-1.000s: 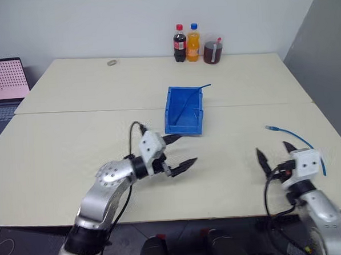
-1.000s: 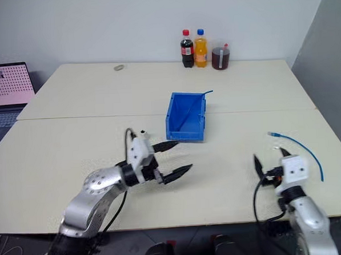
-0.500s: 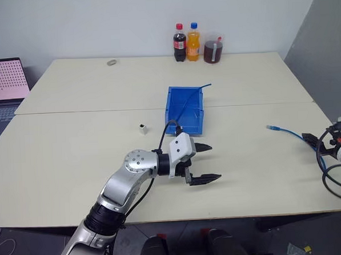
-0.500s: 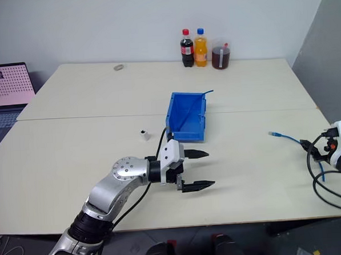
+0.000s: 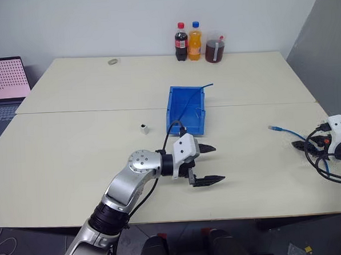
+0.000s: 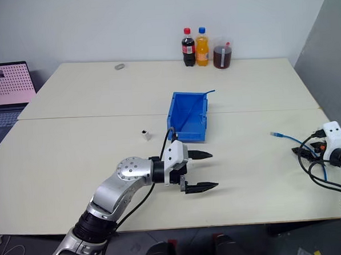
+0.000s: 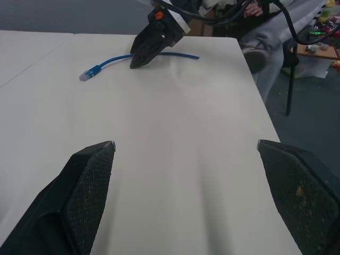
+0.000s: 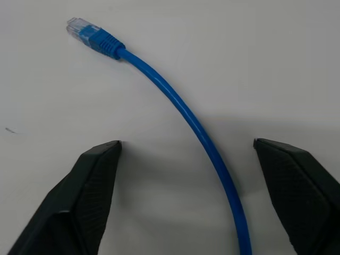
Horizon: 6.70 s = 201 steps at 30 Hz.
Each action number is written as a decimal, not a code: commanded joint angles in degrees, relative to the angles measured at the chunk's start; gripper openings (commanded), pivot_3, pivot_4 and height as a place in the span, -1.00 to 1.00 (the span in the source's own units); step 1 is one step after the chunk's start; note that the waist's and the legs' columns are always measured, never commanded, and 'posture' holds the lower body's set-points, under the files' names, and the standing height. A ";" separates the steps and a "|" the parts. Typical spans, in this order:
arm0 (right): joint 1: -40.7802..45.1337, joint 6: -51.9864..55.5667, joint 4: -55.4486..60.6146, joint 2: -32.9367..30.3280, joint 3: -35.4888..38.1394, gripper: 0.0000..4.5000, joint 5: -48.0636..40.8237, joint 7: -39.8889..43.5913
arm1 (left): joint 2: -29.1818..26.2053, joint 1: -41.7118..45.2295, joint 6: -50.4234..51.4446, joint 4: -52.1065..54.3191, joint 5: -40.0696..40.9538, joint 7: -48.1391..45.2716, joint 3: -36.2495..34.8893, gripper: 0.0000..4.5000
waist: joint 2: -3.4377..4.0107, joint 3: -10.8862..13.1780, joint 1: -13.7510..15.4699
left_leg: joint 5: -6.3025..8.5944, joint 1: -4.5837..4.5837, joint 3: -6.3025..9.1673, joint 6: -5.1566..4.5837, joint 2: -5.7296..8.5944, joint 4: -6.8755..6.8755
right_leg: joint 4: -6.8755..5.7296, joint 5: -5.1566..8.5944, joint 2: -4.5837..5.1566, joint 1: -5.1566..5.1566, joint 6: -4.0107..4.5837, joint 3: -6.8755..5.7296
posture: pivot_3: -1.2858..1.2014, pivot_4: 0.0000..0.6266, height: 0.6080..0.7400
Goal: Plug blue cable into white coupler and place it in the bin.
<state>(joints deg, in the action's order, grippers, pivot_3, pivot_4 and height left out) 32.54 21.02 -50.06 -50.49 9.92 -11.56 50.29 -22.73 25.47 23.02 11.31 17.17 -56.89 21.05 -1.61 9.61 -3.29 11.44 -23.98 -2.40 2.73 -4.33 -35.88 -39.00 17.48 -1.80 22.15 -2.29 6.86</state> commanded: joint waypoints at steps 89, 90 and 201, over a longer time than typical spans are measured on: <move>-6.18 -1.48 59.81 13.22 -24.06 0.61 6.01 13.84 | -14.24 -14.99 -10.83 -5.41 -3.33 -0.62 -12.54 1.00 | 0.10 0.10 0.99 | -0.01 -0.14 0.22 0.02 -0.17 -0.08 | -0.15 -0.03 -0.03 0.14 0.12 -0.32 | 0.03 -0.52 1.00; -6.80 0.25 61.42 12.90 -23.33 0.61 5.02 13.71 | -13.96 -14.63 -11.25 -5.96 -3.78 -0.77 -12.00 1.00 | 0.10 0.10 1.07 | -0.01 -0.16 0.25 0.02 -0.17 -0.08 | -0.15 -0.03 -0.04 0.14 0.13 -0.35 | 0.03 -0.52 1.00; -17.93 30.56 79.06 33.51 -10.03 -0.97 -50.40 -20.85 | -5.41 -5.77 30.48 1.78 37.67 3.56 -27.27 0.16 | 0.07 0.00 1.31 | -0.02 -0.57 0.98 0.03 -0.17 -0.16 | -0.11 0.06 -0.08 0.15 0.06 -1.08 | 0.03 -0.52 1.00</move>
<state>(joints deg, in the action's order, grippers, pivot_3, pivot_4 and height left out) 14.09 51.89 28.25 -16.87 0.79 -60.42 27.80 -27.30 20.58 53.46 11.37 53.43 -54.14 -4.09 -1.53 9.61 -1.99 11.42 -24.56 -1.42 2.76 -4.50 -36.03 -39.11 17.54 -1.88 22.30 -2.22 5.78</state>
